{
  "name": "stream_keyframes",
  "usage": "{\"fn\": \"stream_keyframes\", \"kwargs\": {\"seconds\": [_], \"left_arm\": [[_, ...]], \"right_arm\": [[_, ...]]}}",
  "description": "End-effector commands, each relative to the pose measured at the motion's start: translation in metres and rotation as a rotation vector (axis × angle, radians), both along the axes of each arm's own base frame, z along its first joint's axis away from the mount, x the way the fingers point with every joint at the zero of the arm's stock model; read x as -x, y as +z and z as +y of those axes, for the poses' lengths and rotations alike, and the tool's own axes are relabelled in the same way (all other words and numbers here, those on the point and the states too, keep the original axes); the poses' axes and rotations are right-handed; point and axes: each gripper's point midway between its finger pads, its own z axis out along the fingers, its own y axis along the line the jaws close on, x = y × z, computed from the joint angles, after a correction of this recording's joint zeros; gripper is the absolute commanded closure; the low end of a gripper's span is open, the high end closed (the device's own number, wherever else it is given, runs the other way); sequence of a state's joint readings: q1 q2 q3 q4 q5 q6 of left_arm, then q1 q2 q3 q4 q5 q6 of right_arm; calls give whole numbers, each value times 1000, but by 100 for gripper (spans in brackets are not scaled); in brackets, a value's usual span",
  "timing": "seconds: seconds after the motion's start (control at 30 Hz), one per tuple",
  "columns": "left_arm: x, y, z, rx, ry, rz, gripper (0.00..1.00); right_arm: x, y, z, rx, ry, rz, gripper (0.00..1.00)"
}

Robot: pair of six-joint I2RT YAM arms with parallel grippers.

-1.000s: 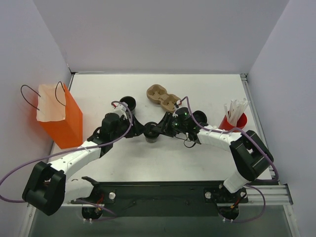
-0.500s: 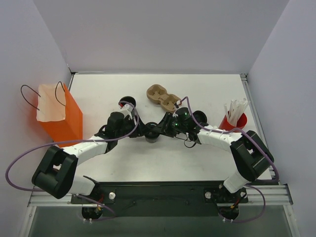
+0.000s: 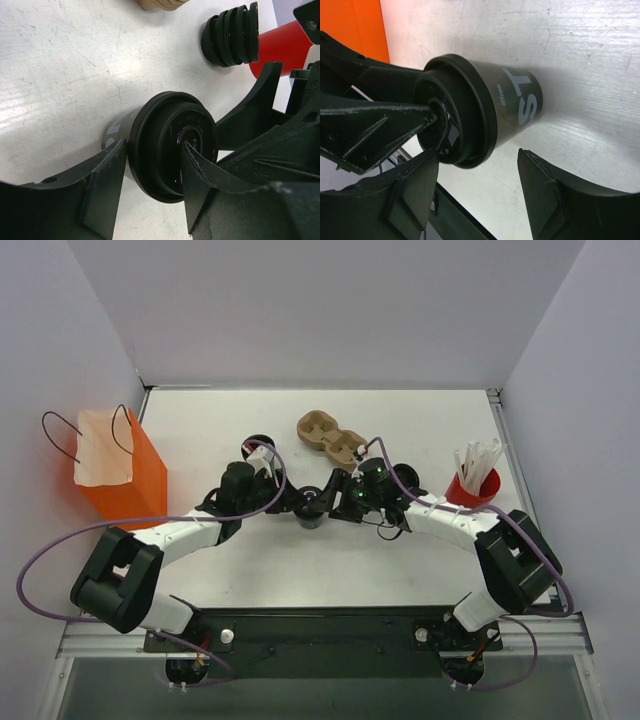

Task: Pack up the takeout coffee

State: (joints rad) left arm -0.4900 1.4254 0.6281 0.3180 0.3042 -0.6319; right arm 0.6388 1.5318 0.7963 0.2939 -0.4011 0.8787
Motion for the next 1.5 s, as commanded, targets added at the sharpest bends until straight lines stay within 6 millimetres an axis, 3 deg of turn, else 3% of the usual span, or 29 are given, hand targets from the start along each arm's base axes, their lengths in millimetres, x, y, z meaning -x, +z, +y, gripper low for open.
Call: {"fn": "stream_keyframes", "kwargs": {"seconds": [0.0,0.13,0.23,0.3,0.33,0.4,0.43,0.47,0.73,0.97,1.27,1.47], "left_arm": [[9,-50,21,-181,7,94,46],[10,-49,14,-172,-44,83,46],[10,-46,10,-159,-73,69,46],[10,-48,6,-153,-97,63,46],[9,-50,6,-153,-99,66,46],[15,-55,1,-132,-125,78,46],[13,-52,-3,-115,-134,55,46],[15,-56,-4,-113,-150,63,46],[24,-79,-8,-142,-219,93,47],[27,-87,-10,-160,-224,95,46],[31,-97,-8,-186,-210,113,47],[31,-100,-6,-198,-204,117,47]], "right_arm": [[8,14,-12,-6,68,-17,35],[-2,33,-29,-26,80,-77,37],[-14,47,-39,-54,97,-103,44],[-14,53,-37,-74,177,-128,50],[-17,47,-39,-61,188,-103,53],[-23,58,-36,-91,258,-136,58],[-24,50,-35,-93,273,-103,60],[-31,55,-33,-99,280,-111,63],[-49,41,-38,-51,326,-100,62],[-62,30,-39,-74,341,-66,64],[-70,17,-42,-66,323,-5,70],[-61,3,-40,-83,350,49,70]]}}
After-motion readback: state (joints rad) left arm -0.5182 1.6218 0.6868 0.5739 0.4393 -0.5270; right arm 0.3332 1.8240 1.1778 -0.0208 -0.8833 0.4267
